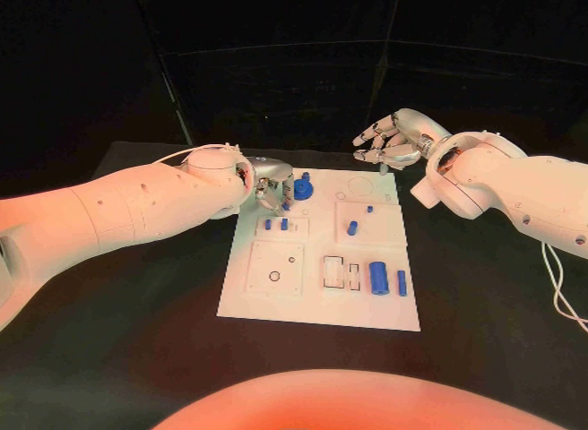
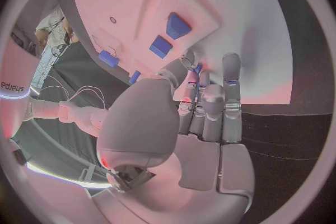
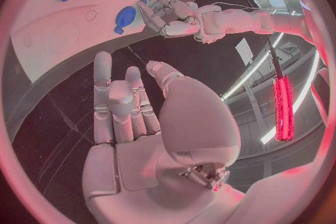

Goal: Assemble the parts on the task board

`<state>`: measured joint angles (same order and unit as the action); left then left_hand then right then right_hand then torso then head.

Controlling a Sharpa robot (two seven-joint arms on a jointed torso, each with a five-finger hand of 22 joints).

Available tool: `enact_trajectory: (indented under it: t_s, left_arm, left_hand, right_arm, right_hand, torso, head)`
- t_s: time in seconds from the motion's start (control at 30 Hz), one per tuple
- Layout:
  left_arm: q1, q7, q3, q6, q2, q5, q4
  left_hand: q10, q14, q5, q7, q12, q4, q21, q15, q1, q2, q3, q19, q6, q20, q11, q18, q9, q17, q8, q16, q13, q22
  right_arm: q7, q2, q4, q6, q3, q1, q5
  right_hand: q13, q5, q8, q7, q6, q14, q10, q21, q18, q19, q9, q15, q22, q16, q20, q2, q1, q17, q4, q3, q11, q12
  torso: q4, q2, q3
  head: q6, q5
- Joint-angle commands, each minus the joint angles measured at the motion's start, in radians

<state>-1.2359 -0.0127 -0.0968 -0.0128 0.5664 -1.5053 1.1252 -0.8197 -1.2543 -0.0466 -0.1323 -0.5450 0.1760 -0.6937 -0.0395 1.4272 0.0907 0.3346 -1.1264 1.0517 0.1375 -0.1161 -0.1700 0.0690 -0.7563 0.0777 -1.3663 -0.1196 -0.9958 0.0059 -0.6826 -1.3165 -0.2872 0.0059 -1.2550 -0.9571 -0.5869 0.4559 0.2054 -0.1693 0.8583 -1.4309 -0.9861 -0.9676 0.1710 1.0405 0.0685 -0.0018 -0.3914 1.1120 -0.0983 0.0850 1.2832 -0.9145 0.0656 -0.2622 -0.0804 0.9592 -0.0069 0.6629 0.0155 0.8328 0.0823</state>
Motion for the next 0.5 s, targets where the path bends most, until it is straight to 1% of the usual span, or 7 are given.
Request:
enact_trajectory:
  t_s: [0.03,0.23,0.37,0.5]
  left_arm:
    - [0.001,0.016,-0.001,-0.019,0.001,-0.012,-0.001]
    - [0.001,0.017,-0.001,-0.018,0.0,-0.012,-0.001]
    - [0.001,0.015,-0.001,-0.015,-0.001,-0.012,-0.002]
    - [0.001,0.012,-0.001,-0.01,-0.004,-0.012,-0.005]
  left_hand:
    - [-0.02,-0.006,-0.003,-0.003,-0.008,0.008,-0.006,0.009,-0.004,-0.003,0.025,0.004,-0.009,-0.005,0.003,-0.015,-0.001,-0.005,-0.007,-0.007,0.001,-0.005]
    - [-0.064,-0.021,-0.004,-0.012,-0.007,0.029,-0.021,0.02,0.0,-0.005,0.089,0.002,-0.012,-0.016,0.013,-0.014,0.0,-0.021,-0.004,-0.013,0.014,-0.02]
    - [-0.088,-0.028,-0.002,-0.016,0.012,0.038,-0.034,0.023,-0.016,0.001,0.14,0.005,-0.01,-0.021,0.016,-0.014,0.002,-0.022,0.001,-0.013,0.031,-0.037]
    - [-0.1,-0.034,-0.003,-0.02,0.022,0.023,-0.036,0.021,-0.049,0.003,0.154,0.005,-0.006,-0.019,0.017,-0.013,0.003,-0.026,0.004,-0.016,0.04,-0.041]
  right_arm:
    - [0.009,0.0,0.0,-0.001,0.001,-0.002,0.003]
    - [0.009,0.0,0.0,-0.001,0.001,-0.002,0.003]
    - [0.01,0.0,-0.001,-0.001,0.001,-0.002,0.003]
    - [0.009,0.0,-0.001,-0.001,0.001,-0.002,0.003]
  right_hand:
    - [0.001,0.003,0.004,0.002,0.005,-0.003,0.0,0.005,0.013,0.007,0.001,-0.003,0.001,-0.001,-0.004,-0.001,0.01,-0.002,0.005,-0.001,0.005,0.005]
    - [0.001,0.003,0.004,0.002,0.005,-0.003,0.0,0.005,0.013,0.007,0.001,-0.003,0.001,-0.001,-0.004,-0.001,0.01,-0.002,0.005,-0.001,0.005,0.005]
    - [0.001,0.003,0.004,0.002,0.005,-0.003,0.0,0.005,0.013,0.007,0.001,-0.003,0.001,-0.001,-0.004,-0.001,0.01,-0.002,0.005,-0.001,0.005,0.005]
    - [0.001,0.003,0.004,0.002,0.005,-0.003,0.0,0.005,0.013,0.007,0.001,-0.003,0.001,-0.001,-0.004,-0.001,0.01,-0.002,0.005,-0.001,0.005,0.005]
  torso:
    - [-0.0002,0.0,0.0]
    - [0.0,0.0,-0.0002]
    - [-0.0007,0.0,-0.0006]
    - [-0.001,0.0,-0.001]
  head:
    - [0.0,0.001]
    - [0.001,0.001]
    - [0.0,0.001]
    - [0.001,0.001]
